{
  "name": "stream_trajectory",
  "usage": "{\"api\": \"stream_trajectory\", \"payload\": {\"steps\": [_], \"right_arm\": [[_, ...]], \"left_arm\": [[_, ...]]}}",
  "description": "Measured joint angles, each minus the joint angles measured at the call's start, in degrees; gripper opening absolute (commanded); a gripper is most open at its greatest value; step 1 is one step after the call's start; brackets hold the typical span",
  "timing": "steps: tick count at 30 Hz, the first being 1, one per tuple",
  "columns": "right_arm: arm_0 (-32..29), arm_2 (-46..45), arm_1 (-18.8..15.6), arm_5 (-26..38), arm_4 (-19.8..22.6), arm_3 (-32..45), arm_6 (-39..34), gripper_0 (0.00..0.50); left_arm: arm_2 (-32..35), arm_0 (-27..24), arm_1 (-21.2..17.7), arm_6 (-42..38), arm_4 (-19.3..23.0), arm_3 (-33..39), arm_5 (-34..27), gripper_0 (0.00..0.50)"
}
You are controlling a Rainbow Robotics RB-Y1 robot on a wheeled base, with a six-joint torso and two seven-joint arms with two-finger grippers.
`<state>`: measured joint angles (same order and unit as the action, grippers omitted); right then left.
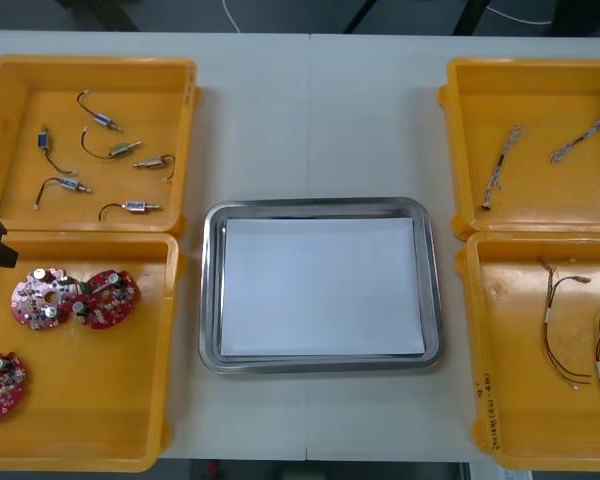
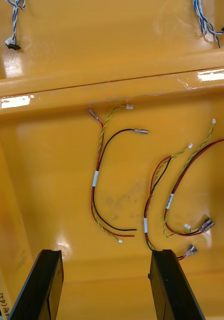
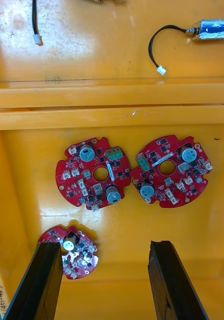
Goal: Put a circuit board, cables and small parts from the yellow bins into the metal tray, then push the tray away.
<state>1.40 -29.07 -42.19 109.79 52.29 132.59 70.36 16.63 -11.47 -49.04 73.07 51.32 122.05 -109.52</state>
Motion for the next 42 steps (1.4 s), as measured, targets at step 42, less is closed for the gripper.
{"api": "stream_trajectory", "payload": {"steps": [42], "right_arm": [[0.0, 0.0, 0.0, 0.0, 0.0, 0.0, 0.0, 0.500]], "left_arm": [[0.0, 0.0, 0.0, 0.0, 0.0, 0.0, 0.0, 0.500]]}}
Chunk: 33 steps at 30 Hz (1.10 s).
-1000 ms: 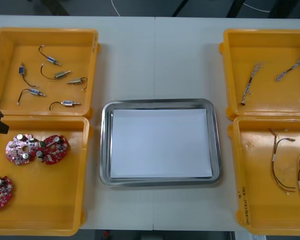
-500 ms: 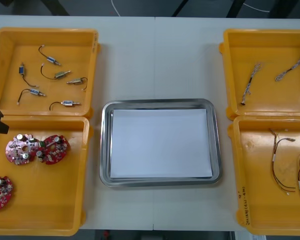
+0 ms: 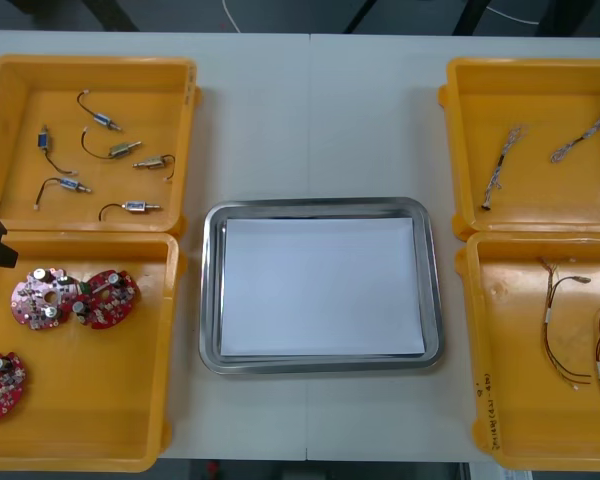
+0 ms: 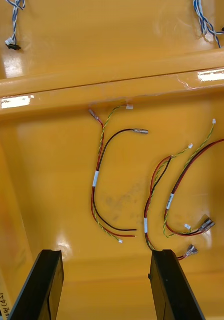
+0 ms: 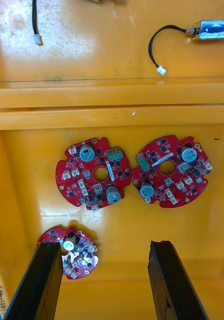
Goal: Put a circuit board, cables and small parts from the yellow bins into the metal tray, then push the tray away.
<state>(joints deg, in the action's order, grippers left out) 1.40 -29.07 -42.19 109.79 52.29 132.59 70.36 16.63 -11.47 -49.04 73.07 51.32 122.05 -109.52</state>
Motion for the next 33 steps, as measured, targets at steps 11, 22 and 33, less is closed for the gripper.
{"api": "stream_trajectory", "payload": {"steps": [11, 22, 33], "right_arm": [[0.0, 0.0, 0.0, 0.0, 0.0, 0.0, 0.0, 0.500], [0.0, 0.0, 0.0, 0.0, 0.0, 0.0, 0.0, 0.500], [0.0, 0.0, 0.0, 0.0, 0.0, 0.0, 0.0, 0.500]], "left_arm": [[0.0, 0.0, 0.0, 0.0, 0.0, 0.0, 0.0, 0.500], [0.0, 0.0, 0.0, 0.0, 0.0, 0.0, 0.0, 0.500], [0.0, 0.0, 0.0, 0.0, 0.0, 0.0, 0.0, 0.500]]}}
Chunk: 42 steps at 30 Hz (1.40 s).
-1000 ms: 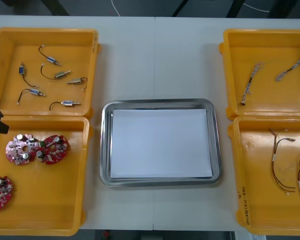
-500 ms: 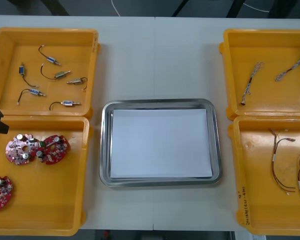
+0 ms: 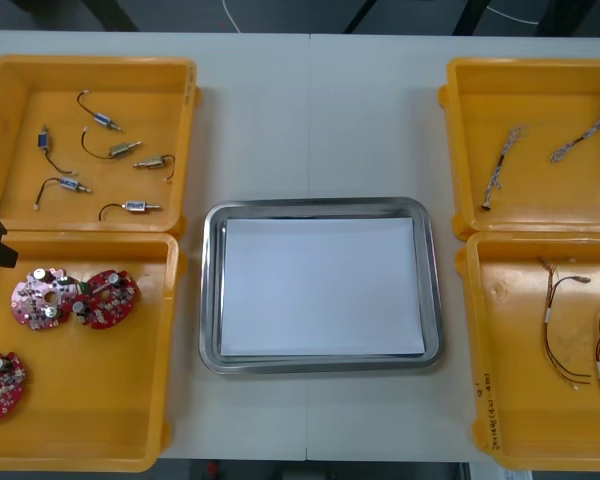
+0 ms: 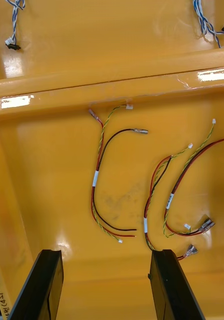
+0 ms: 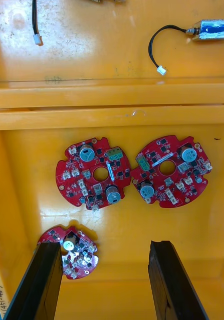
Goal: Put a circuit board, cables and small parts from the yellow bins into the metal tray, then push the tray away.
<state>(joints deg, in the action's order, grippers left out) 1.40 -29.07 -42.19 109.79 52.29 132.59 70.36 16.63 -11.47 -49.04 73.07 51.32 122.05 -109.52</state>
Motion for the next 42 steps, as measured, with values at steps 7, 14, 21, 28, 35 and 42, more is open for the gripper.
{"api": "stream_trajectory", "payload": {"steps": [7, 14, 21, 28, 35, 42], "right_arm": [[0.0, 0.0, 0.0, 0.0, 0.0, 0.0, 0.0, 0.500], [0.0, 0.0, 0.0, 0.0, 0.0, 0.0, 0.0, 0.500], [0.0, 0.0, 0.0, 0.0, 0.0, 0.0, 0.0, 0.500], [0.0, 0.0, 0.0, 0.0, 0.0, 0.0, 0.0, 0.500], [0.3, 0.0, 0.0, 0.0, -0.1, 0.2, 0.0, 0.500], [0.3, 0.0, 0.0, 0.0, -0.3, 1.1, 0.0, 0.500]], "left_arm": [[0.0, 0.0, 0.0, 0.0, 0.0, 0.0, 0.0, 0.500], [0.0, 0.0, 0.0, 0.0, 0.0, 0.0, 0.0, 0.500], [0.0, 0.0, 0.0, 0.0, 0.0, 0.0, 0.0, 0.500], [0.0, 0.0, 0.0, 0.0, 0.0, 0.0, 0.0, 0.500], [-0.6, 0.0, 0.1, -1.9, 0.0, -0.4, 0.0, 0.500], [-0.7, 0.0, 0.1, -10.5, 0.1, -0.5, 0.0, 0.500]]}}
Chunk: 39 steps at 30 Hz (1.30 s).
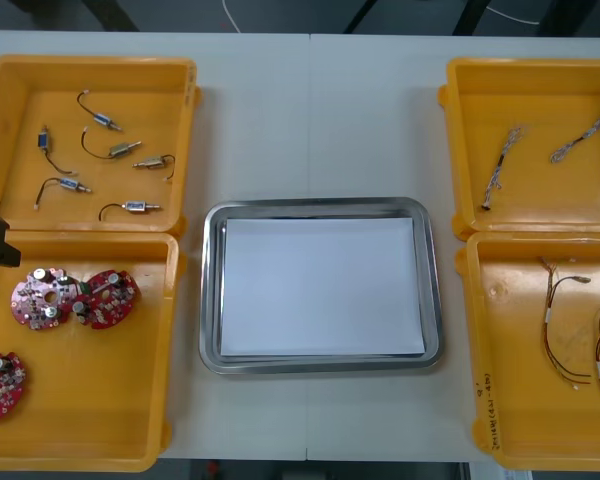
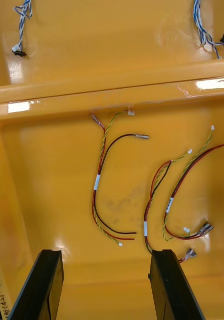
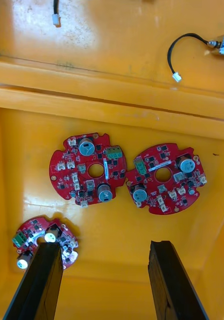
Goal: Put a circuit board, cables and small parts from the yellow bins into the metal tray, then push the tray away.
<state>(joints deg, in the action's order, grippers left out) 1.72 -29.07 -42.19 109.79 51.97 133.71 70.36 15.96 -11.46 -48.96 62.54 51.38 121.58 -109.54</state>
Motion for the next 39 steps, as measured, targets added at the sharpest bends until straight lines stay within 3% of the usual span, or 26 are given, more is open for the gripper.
{"api": "stream_trajectory", "payload": {"steps": [10, 18, 22, 28, 39], "right_arm": [[-0.5, -0.1, 0.0, 0.0, -1.6, 0.0, 0.0, 0.500], [-5.2, -0.8, -0.6, 0.0, -2.7, 0.0, 0.2, 0.500], [-7.3, -1.4, -0.7, -1.3, -2.3, -0.6, 1.5, 0.500], [-7.7, -2.4, -1.7, -2.7, -1.5, -2.7, 1.7, 0.500], [-7.7, -5.4, -4.7, -5.3, 3.5, -8.6, 9.1, 0.500]], "left_arm": [[2.0, 0.2, 0.0, 0.0, 0.2, -0.1, 0.0, 0.500], [6.4, 2.7, 0.5, -0.8, 0.3, -0.1, 0.0, 0.500], [7.8, 3.9, 1.6, -7.5, 0.3, 0.4, 0.0, 0.500], [10.7, 6.8, 4.3, -25.8, -0.6, 1.3, 0.1, 0.500], [11.7, 12.8, 7.4, -25.4, -3.5, 1.6, 5.9, 0.500]]}}
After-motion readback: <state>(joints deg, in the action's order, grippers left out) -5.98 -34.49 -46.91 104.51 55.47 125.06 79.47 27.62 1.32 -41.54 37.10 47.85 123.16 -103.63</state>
